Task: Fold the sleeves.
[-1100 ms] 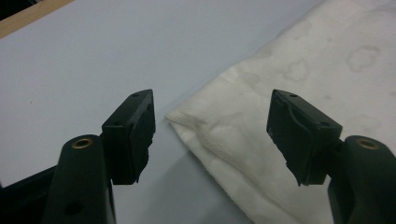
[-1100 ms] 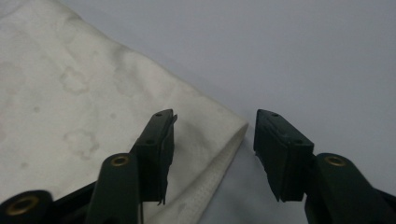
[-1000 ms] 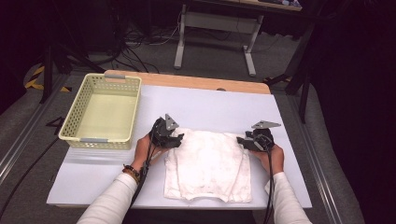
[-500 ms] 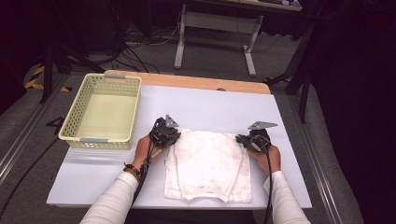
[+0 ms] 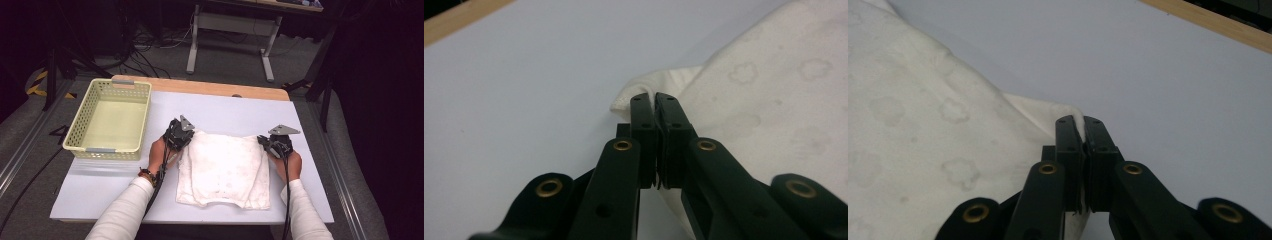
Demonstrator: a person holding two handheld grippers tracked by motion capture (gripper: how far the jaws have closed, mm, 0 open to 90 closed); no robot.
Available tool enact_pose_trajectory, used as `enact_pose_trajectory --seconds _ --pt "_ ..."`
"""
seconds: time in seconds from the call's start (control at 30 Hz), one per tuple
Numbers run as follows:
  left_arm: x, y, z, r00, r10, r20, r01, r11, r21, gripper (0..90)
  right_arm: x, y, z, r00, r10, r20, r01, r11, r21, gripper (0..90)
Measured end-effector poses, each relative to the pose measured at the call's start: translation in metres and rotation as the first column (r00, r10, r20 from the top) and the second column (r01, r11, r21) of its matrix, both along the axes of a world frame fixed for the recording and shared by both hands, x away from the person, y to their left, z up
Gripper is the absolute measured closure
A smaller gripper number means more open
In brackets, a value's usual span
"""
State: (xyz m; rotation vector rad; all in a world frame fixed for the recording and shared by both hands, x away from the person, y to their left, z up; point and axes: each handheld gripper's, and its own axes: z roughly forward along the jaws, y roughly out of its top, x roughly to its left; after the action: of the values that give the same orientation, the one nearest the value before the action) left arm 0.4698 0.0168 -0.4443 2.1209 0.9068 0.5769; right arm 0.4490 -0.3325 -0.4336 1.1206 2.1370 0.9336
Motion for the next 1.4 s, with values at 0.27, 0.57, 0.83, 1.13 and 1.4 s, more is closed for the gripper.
enact_pose_trajectory --seconds 0.27,0.57,0.83,1.13,1.4 --pt "0.016 -0.001 0.0 0.9994 0.033 0.011 -0.033 0.9994 0.01 87.3 0.021 0.004 0.001 0.9996 -0.018 0.021 0.018 0.9998 -0.005 87.4" --pt "0.026 -0.002 0.001 0.9981 0.049 0.036 -0.05 0.9986 0.017 87.1 0.033 0.005 0.0 0.999 -0.04 0.022 0.04 0.9992 -0.004 86.9" --pt "0.027 -0.005 0.001 0.9976 0.059 0.035 -0.059 0.9982 -0.001 81.9 0.037 0.008 -0.003 0.9973 -0.066 0.033 0.067 0.9969 -0.041 71.1" --pt "0.008 -0.003 0.006 0.9965 0.031 0.078 -0.03 0.9995 -0.012 74.4 0.007 0.002 0.008 0.9942 -0.042 0.099 0.035 0.9971 0.068 66.2" --pt "-0.026 -0.003 0.006 0.9921 -0.045 0.117 0.049 0.9984 -0.029 72.1 -0.021 0.006 0.01 0.9896 0.023 0.142 -0.035 0.9955 0.088 63.2"
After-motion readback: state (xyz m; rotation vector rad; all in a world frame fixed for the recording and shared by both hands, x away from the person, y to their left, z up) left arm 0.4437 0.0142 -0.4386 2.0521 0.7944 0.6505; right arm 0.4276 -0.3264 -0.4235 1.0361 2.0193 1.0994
